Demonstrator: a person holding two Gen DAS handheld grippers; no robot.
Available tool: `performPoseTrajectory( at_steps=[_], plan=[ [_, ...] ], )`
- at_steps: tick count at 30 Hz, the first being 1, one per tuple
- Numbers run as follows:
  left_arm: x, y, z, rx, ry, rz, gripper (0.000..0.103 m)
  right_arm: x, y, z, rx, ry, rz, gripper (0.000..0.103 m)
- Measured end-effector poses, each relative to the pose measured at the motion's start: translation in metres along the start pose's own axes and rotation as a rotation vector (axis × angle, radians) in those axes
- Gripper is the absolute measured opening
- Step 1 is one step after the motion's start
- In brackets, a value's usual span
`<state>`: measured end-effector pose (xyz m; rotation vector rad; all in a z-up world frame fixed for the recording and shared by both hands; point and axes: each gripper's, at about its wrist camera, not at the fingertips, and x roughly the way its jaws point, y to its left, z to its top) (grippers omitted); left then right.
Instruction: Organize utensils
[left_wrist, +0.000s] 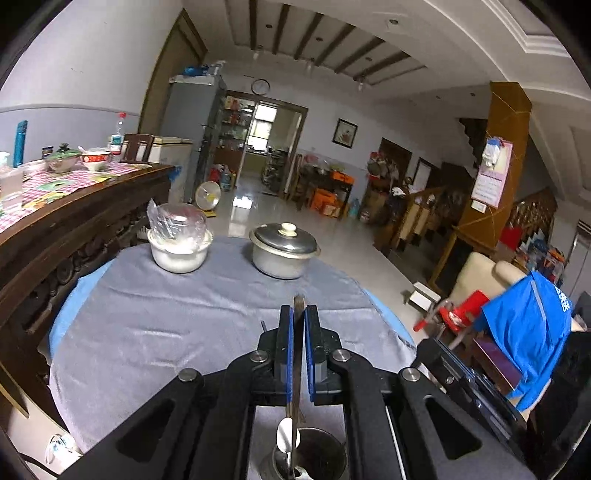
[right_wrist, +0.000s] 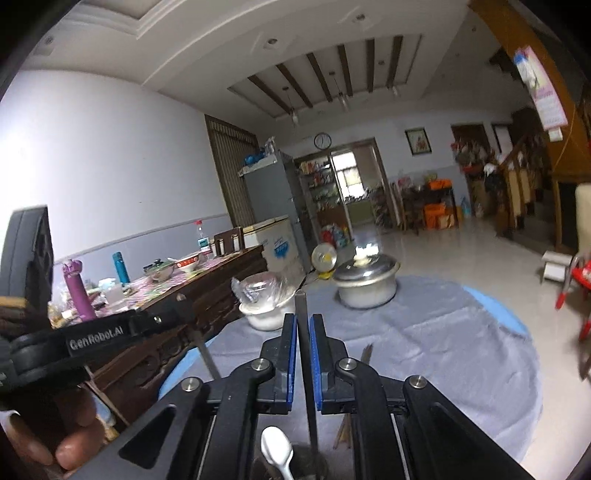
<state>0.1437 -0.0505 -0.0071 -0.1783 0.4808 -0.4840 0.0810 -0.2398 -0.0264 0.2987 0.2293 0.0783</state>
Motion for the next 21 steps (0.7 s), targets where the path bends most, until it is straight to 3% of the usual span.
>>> performPoseTrajectory(
  at_steps=[1,3,4,5,11,13,17,21],
  plan=[
    [-0.001,0.000,-0.001,0.007,0.001,-0.004,0.006,-0.001,-0.006,0.001,0.029,0.003,0.013,0.014],
    [-0.004,0.001,-0.001,0.010,-0.004,-0.015,0.012,-0.003,-0.018,0.002,0.086,0.001,0.038,0.040],
    [-0.006,0.003,-0.001,0.009,-0.010,-0.014,0.019,-0.006,-0.023,0.003,0.111,-0.012,0.043,0.044],
    [-0.006,0.004,0.001,0.006,-0.015,-0.008,0.023,-0.009,-0.029,0.004,0.135,-0.034,0.043,0.045],
    [-0.013,0.027,0.005,-0.045,-0.032,0.028,0.025,-0.015,-0.054,0.008,0.202,-0.062,-0.022,0.045],
    [-0.014,0.033,0.004,-0.052,-0.033,0.059,0.027,-0.013,-0.064,0.006,0.231,-0.049,-0.046,0.045],
    [-0.012,0.049,-0.001,-0.065,-0.019,0.144,0.041,-0.011,-0.076,0.003,0.257,-0.015,-0.088,0.045],
    [-0.008,0.063,-0.005,-0.067,0.006,0.217,0.042,-0.006,-0.088,-0.004,0.289,0.026,-0.105,0.045]
  ],
)
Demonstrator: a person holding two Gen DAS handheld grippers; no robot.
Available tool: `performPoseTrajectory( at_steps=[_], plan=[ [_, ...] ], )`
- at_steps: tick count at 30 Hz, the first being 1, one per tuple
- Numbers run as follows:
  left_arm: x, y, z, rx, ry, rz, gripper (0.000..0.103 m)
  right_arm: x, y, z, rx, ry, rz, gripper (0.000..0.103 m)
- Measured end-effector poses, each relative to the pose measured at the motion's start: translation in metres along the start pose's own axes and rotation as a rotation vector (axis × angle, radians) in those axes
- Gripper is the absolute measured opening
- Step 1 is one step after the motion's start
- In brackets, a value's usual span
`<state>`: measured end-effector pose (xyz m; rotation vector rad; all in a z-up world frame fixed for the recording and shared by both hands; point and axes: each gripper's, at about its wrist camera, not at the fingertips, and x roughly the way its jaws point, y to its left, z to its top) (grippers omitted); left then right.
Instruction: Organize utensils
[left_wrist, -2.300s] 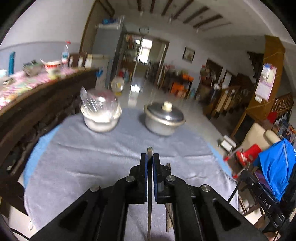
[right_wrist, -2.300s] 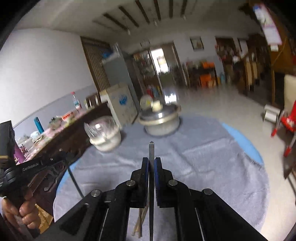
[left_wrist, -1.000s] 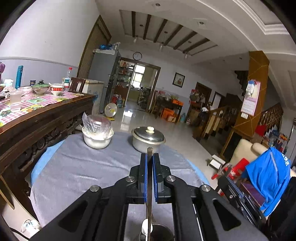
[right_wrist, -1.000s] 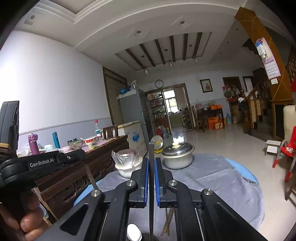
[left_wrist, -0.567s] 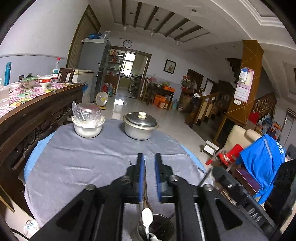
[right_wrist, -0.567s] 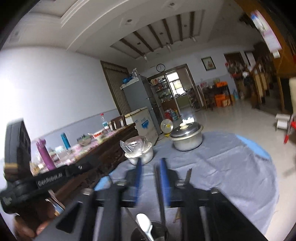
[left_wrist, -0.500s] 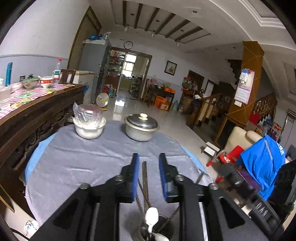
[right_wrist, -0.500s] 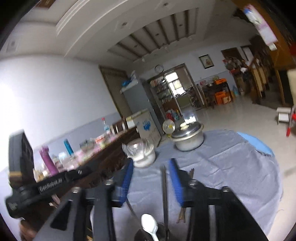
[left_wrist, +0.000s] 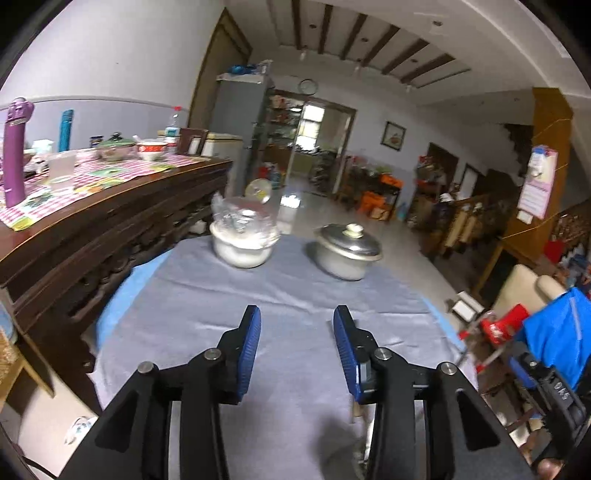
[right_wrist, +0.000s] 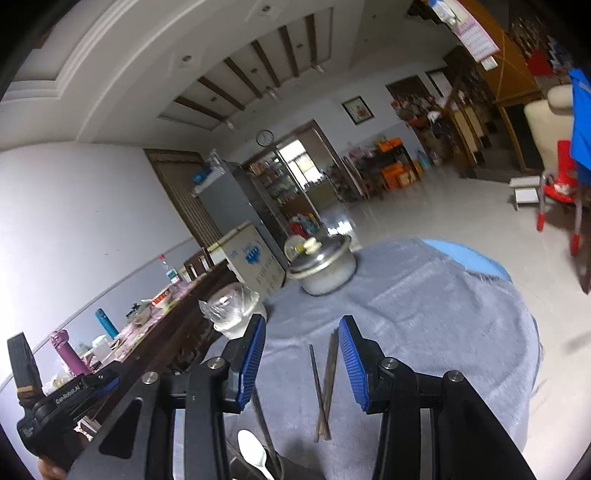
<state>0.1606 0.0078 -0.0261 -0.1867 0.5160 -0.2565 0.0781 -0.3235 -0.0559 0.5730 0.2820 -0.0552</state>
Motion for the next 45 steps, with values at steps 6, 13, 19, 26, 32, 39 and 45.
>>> performPoseTrajectory(
  at_steps=[6,13,19,26,32,39,45],
  plan=[
    [0.011,0.014,-0.005,0.014,0.027,0.107,0.045,0.008,-0.011,-0.005,0.018,0.042,-0.024,0.045],
    [0.028,0.028,-0.010,0.025,0.062,0.180,0.046,0.026,-0.013,-0.013,0.032,0.099,-0.054,0.045],
    [0.043,0.036,-0.014,0.037,0.090,0.227,0.050,0.042,-0.017,-0.020,0.040,0.144,-0.069,0.045],
    [0.063,0.045,-0.021,0.032,0.139,0.256,0.050,0.060,-0.027,-0.027,0.063,0.188,-0.085,0.045],
    [0.080,0.047,-0.023,0.040,0.171,0.272,0.050,0.076,-0.034,-0.029,0.077,0.223,-0.088,0.045],
    [0.100,0.046,-0.025,0.050,0.211,0.283,0.050,0.096,-0.042,-0.030,0.092,0.254,-0.096,0.045],
    [0.122,0.046,-0.028,0.061,0.254,0.283,0.055,0.123,-0.046,-0.029,0.080,0.306,-0.089,0.045]
  ],
)
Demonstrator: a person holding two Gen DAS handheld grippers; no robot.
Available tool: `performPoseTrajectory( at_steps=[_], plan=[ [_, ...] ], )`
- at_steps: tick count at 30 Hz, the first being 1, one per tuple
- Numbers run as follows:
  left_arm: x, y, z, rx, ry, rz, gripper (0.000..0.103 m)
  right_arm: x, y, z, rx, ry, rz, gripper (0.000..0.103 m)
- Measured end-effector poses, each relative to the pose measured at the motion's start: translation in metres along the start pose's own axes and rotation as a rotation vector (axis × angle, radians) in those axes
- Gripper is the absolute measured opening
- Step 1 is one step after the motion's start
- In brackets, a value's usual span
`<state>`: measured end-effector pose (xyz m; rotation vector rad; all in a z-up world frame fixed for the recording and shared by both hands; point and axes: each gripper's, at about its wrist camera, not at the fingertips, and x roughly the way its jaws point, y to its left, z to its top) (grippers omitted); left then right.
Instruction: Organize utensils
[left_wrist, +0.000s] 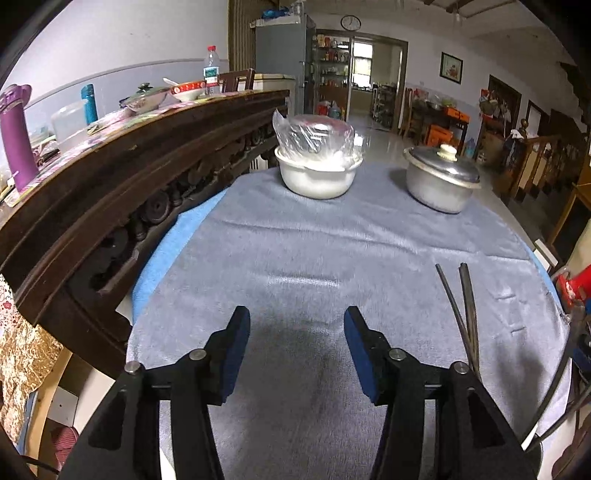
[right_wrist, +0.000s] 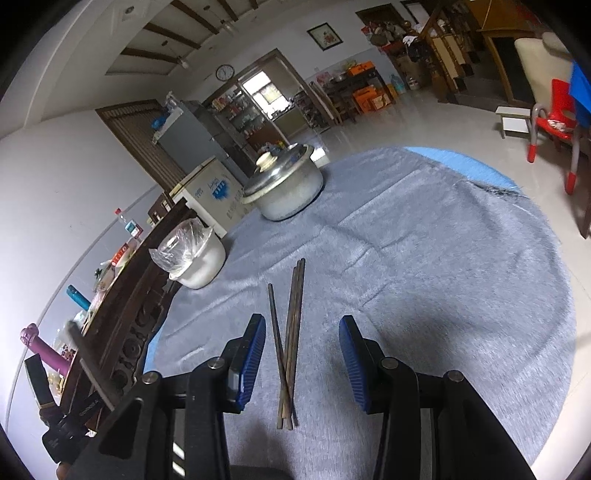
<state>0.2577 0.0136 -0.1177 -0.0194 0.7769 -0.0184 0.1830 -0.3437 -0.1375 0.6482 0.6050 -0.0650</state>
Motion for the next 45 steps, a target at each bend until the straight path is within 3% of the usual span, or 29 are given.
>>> performPoseTrajectory(
  at_steps=[11,20,25,29,36,40,45],
  plan=[
    [0.051,-0.019,0.006,0.044,0.093,-0.045,0.057,0.098,0.010,0.033,-0.104,0.163,0.001,0.045],
    [0.080,-0.027,0.007,0.046,0.157,-0.067,0.058,0.188,0.033,0.024,-0.215,0.306,-0.088,0.041],
    [0.089,-0.038,0.015,0.067,0.158,-0.080,0.057,0.200,0.040,0.010,-0.334,0.297,-0.191,0.024],
    [0.095,-0.053,0.022,0.103,0.148,-0.105,0.058,0.189,0.021,0.016,-0.349,0.273,-0.266,0.023],
    [0.130,-0.109,0.046,0.194,0.175,-0.207,0.058,0.182,-0.003,0.047,-0.207,0.274,-0.136,0.022],
    [0.156,-0.137,0.061,0.192,0.252,-0.282,0.058,0.199,0.000,0.060,-0.190,0.305,-0.099,0.022],
    [0.177,-0.163,0.062,0.189,0.293,-0.284,0.058,0.225,0.006,0.072,-0.171,0.334,-0.089,0.022]
  ],
)
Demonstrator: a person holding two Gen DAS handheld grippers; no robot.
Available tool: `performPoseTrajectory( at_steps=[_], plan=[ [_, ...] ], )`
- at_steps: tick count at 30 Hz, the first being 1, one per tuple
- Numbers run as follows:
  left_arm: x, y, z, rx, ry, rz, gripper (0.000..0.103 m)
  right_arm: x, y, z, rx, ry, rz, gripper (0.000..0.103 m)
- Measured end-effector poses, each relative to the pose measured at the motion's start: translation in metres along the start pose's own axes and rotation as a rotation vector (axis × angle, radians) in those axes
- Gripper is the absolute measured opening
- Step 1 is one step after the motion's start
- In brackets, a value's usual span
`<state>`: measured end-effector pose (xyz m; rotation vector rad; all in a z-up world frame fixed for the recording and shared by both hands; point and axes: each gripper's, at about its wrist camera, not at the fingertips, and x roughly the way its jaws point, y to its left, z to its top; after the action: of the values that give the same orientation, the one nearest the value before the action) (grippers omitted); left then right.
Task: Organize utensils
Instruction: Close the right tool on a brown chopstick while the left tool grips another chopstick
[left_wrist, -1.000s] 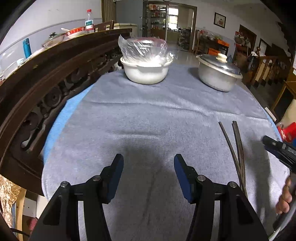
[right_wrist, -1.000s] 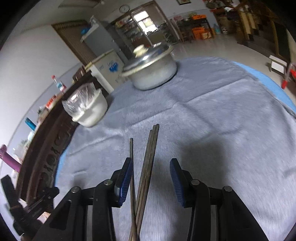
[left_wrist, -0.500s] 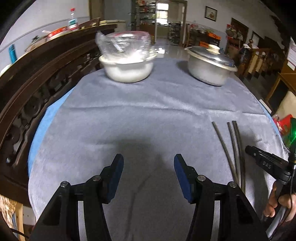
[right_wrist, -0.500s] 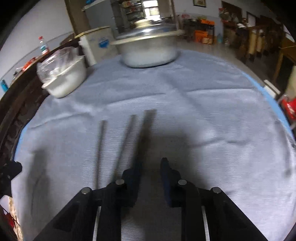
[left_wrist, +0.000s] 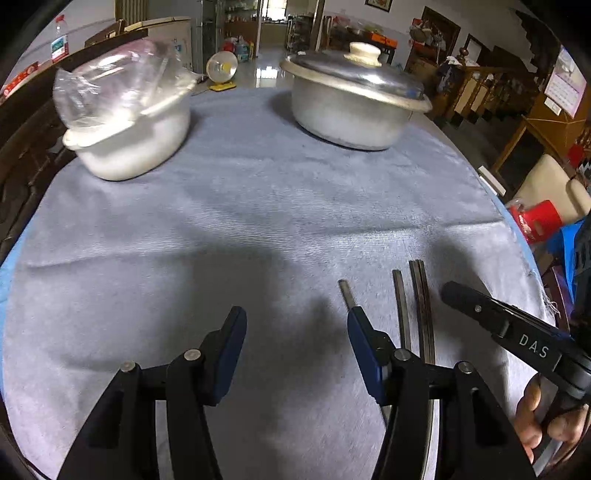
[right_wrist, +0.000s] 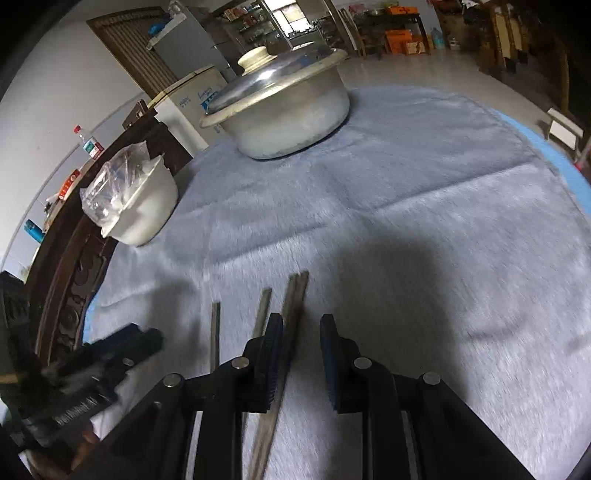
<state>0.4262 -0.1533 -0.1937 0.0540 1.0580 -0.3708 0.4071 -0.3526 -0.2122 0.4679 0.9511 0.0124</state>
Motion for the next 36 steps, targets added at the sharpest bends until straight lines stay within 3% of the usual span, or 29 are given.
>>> performPoseTrajectory(
  at_steps=[6,8,11,13,14,16,18,19,23,28,30,33,36],
  plan=[
    [0.021,-0.009,0.001,0.000,0.033,0.009,0.057,0.024,0.009,0.010,-0.032,0.019,-0.091,0.017],
    [0.028,-0.010,-0.001,0.018,0.042,0.042,0.049,0.026,0.013,0.011,-0.067,0.020,-0.111,0.016],
    [0.029,-0.019,-0.004,0.115,0.003,0.105,0.043,0.024,0.019,0.009,-0.157,0.028,-0.160,0.016],
    [0.030,-0.022,-0.004,0.174,-0.008,0.111,0.042,0.023,0.019,0.009,-0.217,0.050,-0.253,0.011],
    [0.030,-0.023,-0.004,0.199,-0.007,0.108,0.041,0.022,0.015,0.009,-0.230,0.049,-0.262,0.004],
    [0.031,-0.020,-0.001,0.215,-0.001,0.100,0.040,0.018,0.004,0.012,-0.176,0.067,-0.227,0.005],
    [0.032,-0.013,0.004,0.190,0.020,0.079,0.040,0.011,-0.008,0.017,-0.068,0.090,-0.099,0.007],
    [0.032,-0.009,0.006,0.174,0.030,0.075,0.040,0.009,-0.010,0.019,-0.035,0.092,-0.074,0.007],
    [0.031,-0.002,0.009,0.143,0.061,0.060,0.039,0.012,-0.005,0.021,-0.020,0.124,-0.092,0.010],
    [0.028,0.011,0.016,0.018,0.112,-0.068,0.039,0.022,0.009,0.023,-0.042,0.143,-0.176,0.010],
    [0.028,0.008,0.018,0.003,0.121,-0.086,0.039,0.024,0.015,0.024,-0.051,0.154,-0.196,0.010],
    [0.035,-0.002,0.022,-0.007,0.149,-0.098,0.040,0.028,0.018,0.023,-0.039,0.200,-0.190,0.010],
    [0.040,-0.013,0.025,0.015,0.142,-0.041,0.040,0.028,0.024,0.019,-0.086,0.186,-0.222,0.011]
  ],
)
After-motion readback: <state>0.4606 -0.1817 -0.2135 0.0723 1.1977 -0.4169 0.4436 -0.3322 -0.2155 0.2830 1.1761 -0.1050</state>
